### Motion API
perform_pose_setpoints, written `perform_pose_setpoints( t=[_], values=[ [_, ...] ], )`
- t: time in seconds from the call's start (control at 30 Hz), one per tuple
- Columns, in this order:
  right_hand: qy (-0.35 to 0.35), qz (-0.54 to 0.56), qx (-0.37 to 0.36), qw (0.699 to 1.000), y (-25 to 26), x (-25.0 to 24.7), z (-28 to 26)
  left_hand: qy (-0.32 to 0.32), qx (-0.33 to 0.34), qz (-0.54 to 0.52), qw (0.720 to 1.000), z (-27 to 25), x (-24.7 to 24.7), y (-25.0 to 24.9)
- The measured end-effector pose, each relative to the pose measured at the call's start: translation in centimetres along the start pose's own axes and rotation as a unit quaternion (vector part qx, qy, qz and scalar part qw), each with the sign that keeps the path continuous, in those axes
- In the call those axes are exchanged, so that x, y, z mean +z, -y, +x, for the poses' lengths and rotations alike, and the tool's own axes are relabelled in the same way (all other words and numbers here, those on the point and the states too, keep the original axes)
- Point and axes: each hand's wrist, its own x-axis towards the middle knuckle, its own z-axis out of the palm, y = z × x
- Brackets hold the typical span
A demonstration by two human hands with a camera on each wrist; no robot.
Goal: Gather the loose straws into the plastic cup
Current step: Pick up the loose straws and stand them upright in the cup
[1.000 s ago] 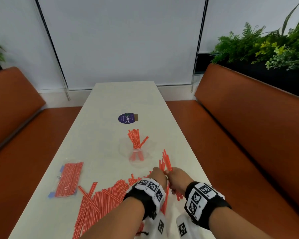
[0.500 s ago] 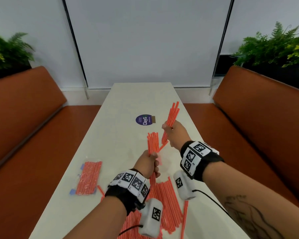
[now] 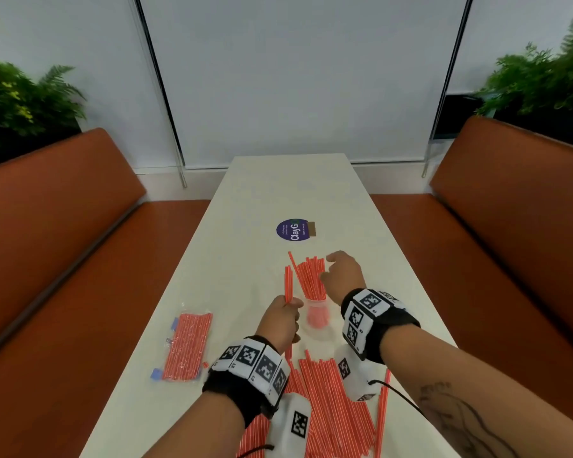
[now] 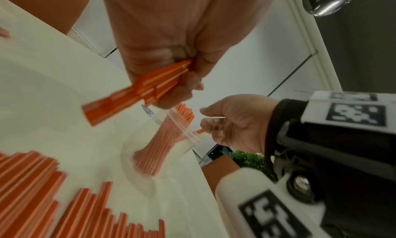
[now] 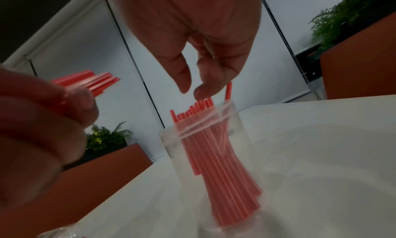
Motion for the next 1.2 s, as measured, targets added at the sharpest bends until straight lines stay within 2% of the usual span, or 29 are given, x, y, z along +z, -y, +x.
perform_pose_setpoints(
  t=[0.07, 0.17, 0.33, 0.4, 0.5, 0.6, 0.7, 0.77, 0.83, 0.9, 0.97, 1.07, 1.2],
  values=[
    [-0.004, -0.053, -0.023, 0.998, -0.9, -0.7, -0.4, 0.001, 0.034, 0.011, 0.999, 0.6, 0.5, -0.9],
    [0.04, -0.157, -0.077, 0.984, -2.7, -1.1, -1.6, -0.022, 0.097, -0.003, 0.995, 1.5, 1.4, -3.1],
    [0.078, -0.192, -0.129, 0.97, -4.7, -1.4, -2.6, -0.105, 0.174, -0.083, 0.976, 3.0, 3.0, -5.6],
    [0.075, -0.197, -0.134, 0.968, -4.9, -1.3, -2.7, -0.138, 0.171, -0.057, 0.974, 3.9, 3.6, -5.2],
    [0.073, -0.198, -0.141, 0.967, -5.1, -1.0, -2.8, -0.198, 0.138, 0.043, 0.969, 5.6, 4.5, -3.6],
    [0.067, -0.201, -0.149, 0.966, -5.3, -0.8, -2.8, -0.222, 0.097, 0.103, 0.965, 6.3, 5.3, -1.8],
    [0.057, -0.193, -0.152, 0.968, -5.4, -0.7, -2.8, -0.211, 0.078, 0.172, 0.959, 6.3, 5.6, 0.0],
    [0.055, -0.185, -0.153, 0.969, -5.4, -0.6, -2.7, -0.198, 0.084, 0.159, 0.964, 6.5, 5.3, 0.9],
    [0.062, -0.184, -0.158, 0.968, -5.4, -0.7, -2.8, -0.15, 0.109, 0.112, 0.976, 6.7, 4.7, 1.4],
    [0.064, -0.183, -0.173, 0.966, -5.5, -1.0, -2.9, -0.099, 0.145, 0.124, 0.977, 7.0, 3.7, 1.6],
    [0.026, -0.166, -0.186, 0.968, -5.6, -1.2, -3.0, -0.078, 0.184, 0.215, 0.956, 7.2, 2.8, 1.4],
    [-0.043, -0.124, -0.148, 0.98, -6.1, -1.2, -2.5, -0.077, 0.224, 0.327, 0.915, 7.5, 1.8, 0.8],
    [0.045, -0.131, -0.098, 0.985, -6.3, -0.2, -1.0, -0.036, 0.236, 0.393, 0.888, 7.1, 1.6, 0.0]
  ],
)
